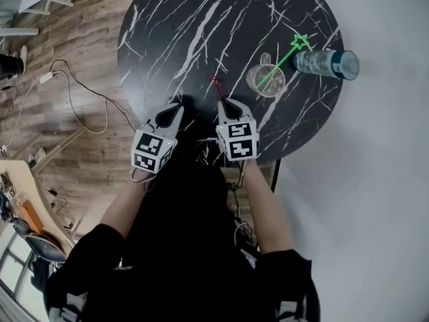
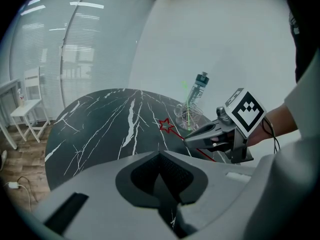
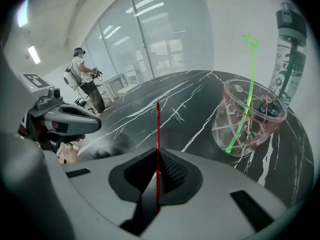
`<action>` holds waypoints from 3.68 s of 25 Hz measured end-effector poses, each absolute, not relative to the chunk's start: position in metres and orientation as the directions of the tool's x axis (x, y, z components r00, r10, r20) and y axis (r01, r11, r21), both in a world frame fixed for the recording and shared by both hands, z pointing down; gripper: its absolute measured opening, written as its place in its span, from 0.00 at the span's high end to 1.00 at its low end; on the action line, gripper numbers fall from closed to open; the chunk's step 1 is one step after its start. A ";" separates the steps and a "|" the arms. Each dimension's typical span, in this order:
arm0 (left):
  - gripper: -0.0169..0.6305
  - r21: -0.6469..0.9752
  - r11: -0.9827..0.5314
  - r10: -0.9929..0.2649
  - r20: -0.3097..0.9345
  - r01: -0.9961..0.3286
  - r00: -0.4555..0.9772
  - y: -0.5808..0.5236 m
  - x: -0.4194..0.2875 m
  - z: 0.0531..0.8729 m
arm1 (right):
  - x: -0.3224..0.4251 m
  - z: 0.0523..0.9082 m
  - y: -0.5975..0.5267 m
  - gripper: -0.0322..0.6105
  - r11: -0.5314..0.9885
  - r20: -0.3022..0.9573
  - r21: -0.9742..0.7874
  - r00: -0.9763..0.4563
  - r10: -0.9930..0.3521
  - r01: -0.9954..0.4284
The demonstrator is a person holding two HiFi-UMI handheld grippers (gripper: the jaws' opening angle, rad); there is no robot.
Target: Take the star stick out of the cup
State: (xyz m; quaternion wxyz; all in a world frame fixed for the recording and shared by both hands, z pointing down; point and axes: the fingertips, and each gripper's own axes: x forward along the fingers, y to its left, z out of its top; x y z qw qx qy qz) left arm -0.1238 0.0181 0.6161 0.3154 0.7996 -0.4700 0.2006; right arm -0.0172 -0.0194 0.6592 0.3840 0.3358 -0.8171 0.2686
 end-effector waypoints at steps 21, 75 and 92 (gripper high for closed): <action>0.98 0.211 -0.514 -0.637 0.556 -0.831 0.535 -0.025 -0.089 0.545 | -0.001 0.578 -0.036 0.95 0.552 0.590 -0.187 -0.542 -0.598 -0.813; 0.98 0.173 -0.687 -0.527 0.550 -0.706 0.648 -0.158 0.089 0.510 | 0.155 0.503 -0.108 0.95 0.317 0.421 -0.239 -0.392 -0.818 -0.918; 0.89 0.293 -0.627 -0.454 0.616 -0.722 0.644 -0.181 0.093 0.546 | 0.159 0.529 -0.114 0.95 0.310 0.460 -0.282 -0.412 -0.787 -0.908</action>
